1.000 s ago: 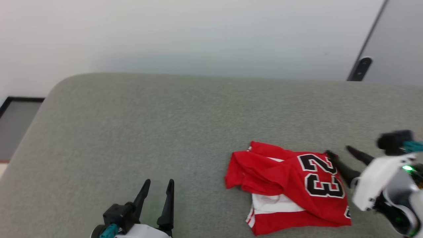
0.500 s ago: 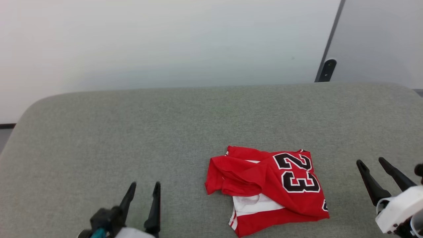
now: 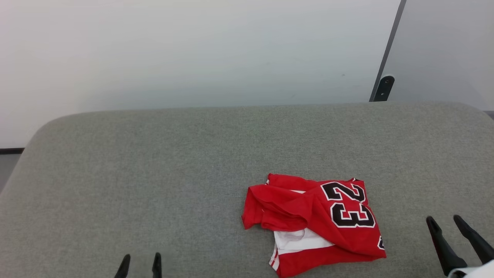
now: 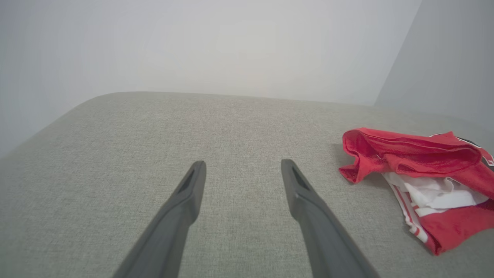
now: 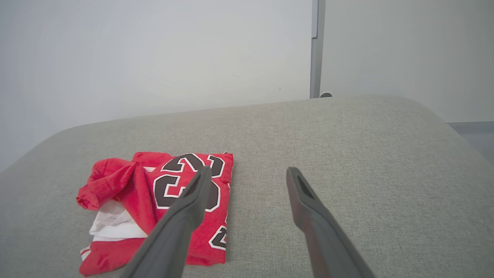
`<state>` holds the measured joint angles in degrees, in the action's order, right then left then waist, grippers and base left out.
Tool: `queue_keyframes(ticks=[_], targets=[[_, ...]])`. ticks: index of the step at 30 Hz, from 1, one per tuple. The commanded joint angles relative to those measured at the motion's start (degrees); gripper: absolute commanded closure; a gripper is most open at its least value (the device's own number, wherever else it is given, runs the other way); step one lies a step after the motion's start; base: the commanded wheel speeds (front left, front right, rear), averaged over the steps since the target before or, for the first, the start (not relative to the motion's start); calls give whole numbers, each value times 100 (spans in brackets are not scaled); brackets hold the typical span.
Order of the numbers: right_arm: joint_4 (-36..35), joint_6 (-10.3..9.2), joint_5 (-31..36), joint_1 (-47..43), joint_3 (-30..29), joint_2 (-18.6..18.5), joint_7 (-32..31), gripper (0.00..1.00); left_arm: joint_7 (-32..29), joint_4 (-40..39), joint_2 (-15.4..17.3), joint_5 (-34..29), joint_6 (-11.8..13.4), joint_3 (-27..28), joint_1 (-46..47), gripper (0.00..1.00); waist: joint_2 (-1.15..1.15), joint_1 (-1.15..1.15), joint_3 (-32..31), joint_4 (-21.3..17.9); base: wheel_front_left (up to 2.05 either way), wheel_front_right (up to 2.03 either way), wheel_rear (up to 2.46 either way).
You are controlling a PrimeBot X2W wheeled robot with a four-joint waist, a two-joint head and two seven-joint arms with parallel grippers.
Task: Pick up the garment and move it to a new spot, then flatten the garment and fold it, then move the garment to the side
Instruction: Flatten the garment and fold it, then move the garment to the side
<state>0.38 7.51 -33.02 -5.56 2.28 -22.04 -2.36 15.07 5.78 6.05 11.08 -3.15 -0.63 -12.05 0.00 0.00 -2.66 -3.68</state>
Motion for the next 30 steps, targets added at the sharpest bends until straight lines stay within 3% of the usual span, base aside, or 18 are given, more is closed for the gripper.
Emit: queue_keyframes(ticks=[1,10,30], targets=[[-114,-4,62,-143,-112,40,-43,0,-26,-137,20,-17,56,14,-145,0,0,0,4,4,0,0,0],[-509,-4,190,-427,-372,264,-297,0,-243,-724,-7,24,214,-12,-408,0,0,0,35,44,0,0,0],[-471,-4,186,-285,-255,310,-343,0,-354,-935,10,61,331,-126,-432,0,0,0,0,58,0,0,0]])
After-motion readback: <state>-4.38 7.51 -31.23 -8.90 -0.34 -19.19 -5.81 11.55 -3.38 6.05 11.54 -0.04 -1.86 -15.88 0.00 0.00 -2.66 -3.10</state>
